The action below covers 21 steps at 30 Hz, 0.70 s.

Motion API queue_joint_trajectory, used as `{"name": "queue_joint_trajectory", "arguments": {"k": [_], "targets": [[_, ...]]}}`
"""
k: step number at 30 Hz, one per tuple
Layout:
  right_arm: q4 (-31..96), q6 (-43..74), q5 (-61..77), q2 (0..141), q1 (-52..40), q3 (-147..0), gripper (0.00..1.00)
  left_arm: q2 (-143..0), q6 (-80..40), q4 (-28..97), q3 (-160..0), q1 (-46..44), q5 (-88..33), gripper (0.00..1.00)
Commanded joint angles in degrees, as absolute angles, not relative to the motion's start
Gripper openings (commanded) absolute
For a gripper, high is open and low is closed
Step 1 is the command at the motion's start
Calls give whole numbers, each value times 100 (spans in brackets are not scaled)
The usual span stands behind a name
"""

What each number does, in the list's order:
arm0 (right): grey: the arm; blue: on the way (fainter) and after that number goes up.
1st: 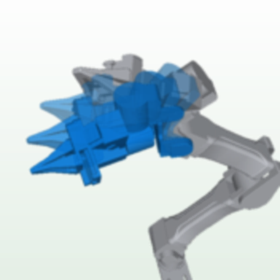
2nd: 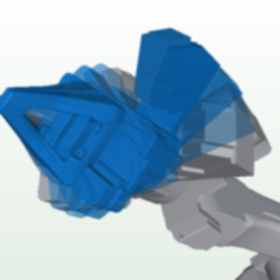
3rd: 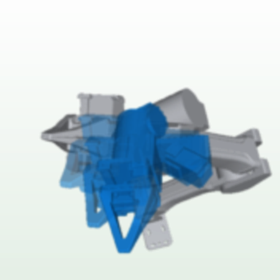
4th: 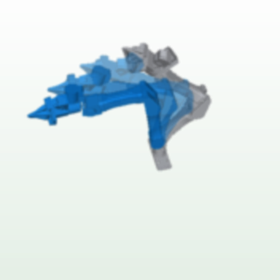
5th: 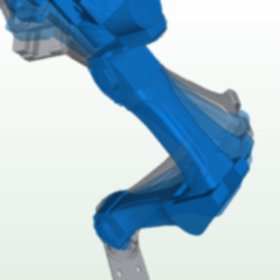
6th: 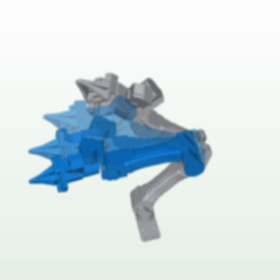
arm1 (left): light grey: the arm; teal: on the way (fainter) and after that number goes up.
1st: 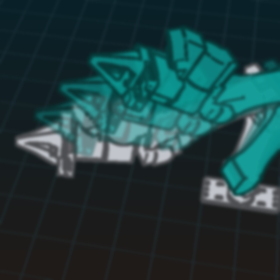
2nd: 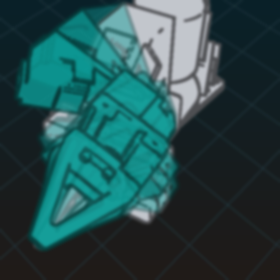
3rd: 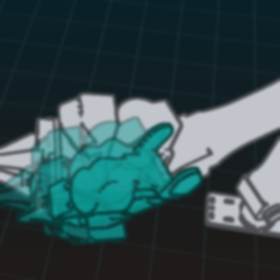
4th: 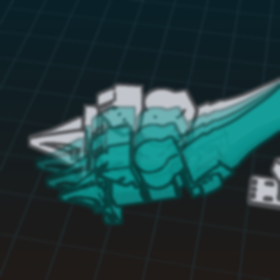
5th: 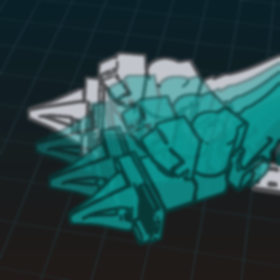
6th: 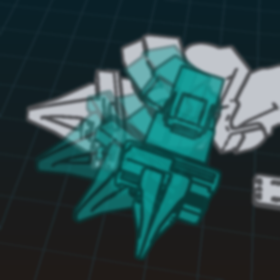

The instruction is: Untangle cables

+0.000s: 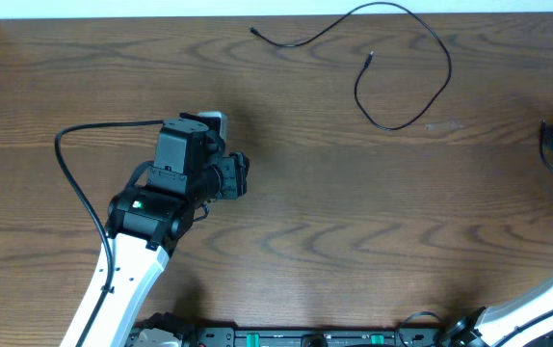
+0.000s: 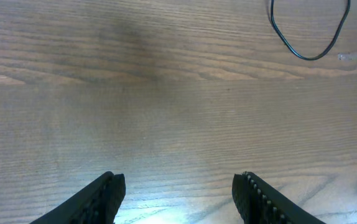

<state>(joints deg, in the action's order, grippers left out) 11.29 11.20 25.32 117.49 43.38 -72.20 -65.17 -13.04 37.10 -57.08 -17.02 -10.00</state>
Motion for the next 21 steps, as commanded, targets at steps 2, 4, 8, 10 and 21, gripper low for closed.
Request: {"name": "queue_joint_trajectory", "arguments": {"k": [2,4,8,10,21], "targets": [[1175,1258,2410,11072,4075,-7148,99,-6517,-1205,3723,-5798,-1680,-1004,61],[1175,1258,2364,10770,3979,-7148,99,-6517,-1205,3723,-5798,-1680,-1004,61],[1194,1107,2351,9992,3715,-7148,99,-6517,-1205,3686,-5798,-1680,-1004,61],[1350,943,2349,9507,3494,-7148,99,-6517,-1208,3662,-5798,-1680,-1004,61],[3046,-246,1813,8482,1186,-7146,99,-6517,-1208,3597,-5798,-1680,-1004,61]]}}
